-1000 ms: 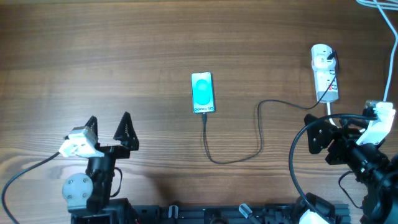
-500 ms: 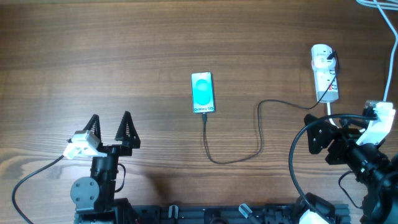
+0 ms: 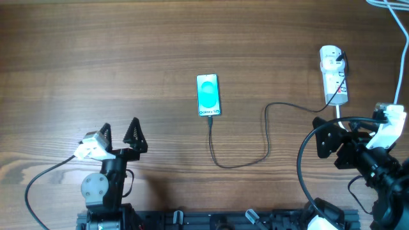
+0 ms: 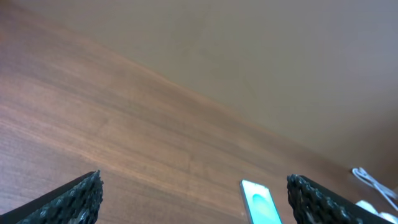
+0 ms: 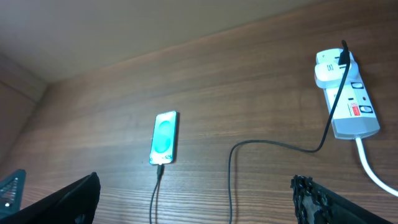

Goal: Plug charger to phone and switch on socket

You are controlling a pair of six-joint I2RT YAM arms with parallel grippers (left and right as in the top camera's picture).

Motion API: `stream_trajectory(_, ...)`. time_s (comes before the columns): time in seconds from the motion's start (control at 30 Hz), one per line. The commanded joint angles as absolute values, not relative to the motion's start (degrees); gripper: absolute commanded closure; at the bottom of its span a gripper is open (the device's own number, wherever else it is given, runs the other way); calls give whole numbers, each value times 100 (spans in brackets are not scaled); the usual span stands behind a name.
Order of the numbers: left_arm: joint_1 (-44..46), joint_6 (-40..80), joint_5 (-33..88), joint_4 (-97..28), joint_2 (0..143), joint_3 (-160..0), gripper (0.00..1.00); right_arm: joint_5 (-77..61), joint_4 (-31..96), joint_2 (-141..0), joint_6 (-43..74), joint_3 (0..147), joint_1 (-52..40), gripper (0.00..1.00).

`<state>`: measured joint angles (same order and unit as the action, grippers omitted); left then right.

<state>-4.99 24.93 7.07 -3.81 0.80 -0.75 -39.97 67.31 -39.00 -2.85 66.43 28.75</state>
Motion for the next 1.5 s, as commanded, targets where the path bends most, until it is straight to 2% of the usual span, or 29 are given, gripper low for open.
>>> stream_trajectory(0.0, -554, 2639, 628, -395, 16, -32, 0, -3959, 6735, -3918, -242, 6611, 2880, 0)
stream_trajectory(1.2, -554, 2576, 631, -386, 16, -32, 0, -3872, 6735, -3916, -244, 6604, 2877, 0)
stream_trajectory(1.37, -554, 2576, 631, -386, 16, -32, 0, -3715, 6344, -3839, -237, 6285, 2840, 0)
stream_trajectory(1.47, -554, 2576, 631, -386, 16, -32, 0, -3712, 5561, -3610, -235, 5583, 2495, 0)
